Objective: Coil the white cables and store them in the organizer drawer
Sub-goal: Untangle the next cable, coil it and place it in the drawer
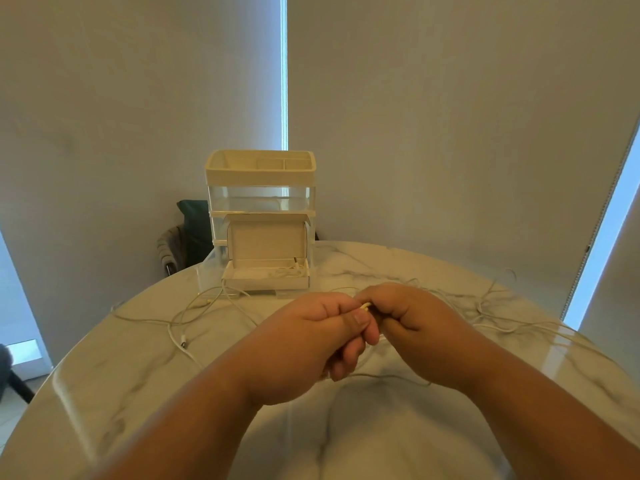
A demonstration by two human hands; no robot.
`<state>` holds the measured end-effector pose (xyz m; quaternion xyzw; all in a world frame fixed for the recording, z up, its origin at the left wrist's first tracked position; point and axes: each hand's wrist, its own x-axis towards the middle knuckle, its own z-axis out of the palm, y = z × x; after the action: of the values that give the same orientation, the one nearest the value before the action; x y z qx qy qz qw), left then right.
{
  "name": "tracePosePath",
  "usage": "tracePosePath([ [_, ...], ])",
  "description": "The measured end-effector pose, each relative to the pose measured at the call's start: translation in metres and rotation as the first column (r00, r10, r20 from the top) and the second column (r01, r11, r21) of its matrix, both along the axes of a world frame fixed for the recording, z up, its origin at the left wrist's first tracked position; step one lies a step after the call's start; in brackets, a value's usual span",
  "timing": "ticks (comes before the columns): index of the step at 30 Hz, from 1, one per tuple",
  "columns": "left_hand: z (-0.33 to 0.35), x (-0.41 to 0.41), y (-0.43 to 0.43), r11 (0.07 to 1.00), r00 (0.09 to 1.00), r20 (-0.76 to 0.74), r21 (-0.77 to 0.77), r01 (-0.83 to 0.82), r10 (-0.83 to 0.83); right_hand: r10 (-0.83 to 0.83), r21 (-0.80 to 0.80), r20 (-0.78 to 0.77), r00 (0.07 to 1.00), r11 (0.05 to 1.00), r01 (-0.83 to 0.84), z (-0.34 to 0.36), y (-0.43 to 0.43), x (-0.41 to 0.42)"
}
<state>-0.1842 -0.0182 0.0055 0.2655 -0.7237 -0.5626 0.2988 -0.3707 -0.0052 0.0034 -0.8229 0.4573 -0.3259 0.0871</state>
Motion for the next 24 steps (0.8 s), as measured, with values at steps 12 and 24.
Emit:
tracePosePath([
  [12,-0.009,-0.005,-0.006,0.916,0.946,-0.294,0.326,0.235,-0.138,0.05,0.029,0.102,0.993,0.998,-0.054,-0.004,-0.003,-0.002],
  [24,-0.01,-0.004,-0.007,0.973,0.998,-0.031,0.223,0.056,-0.051,0.011,-0.032,-0.089,0.996,0.999,-0.014,-0.004,-0.007,-0.005],
])
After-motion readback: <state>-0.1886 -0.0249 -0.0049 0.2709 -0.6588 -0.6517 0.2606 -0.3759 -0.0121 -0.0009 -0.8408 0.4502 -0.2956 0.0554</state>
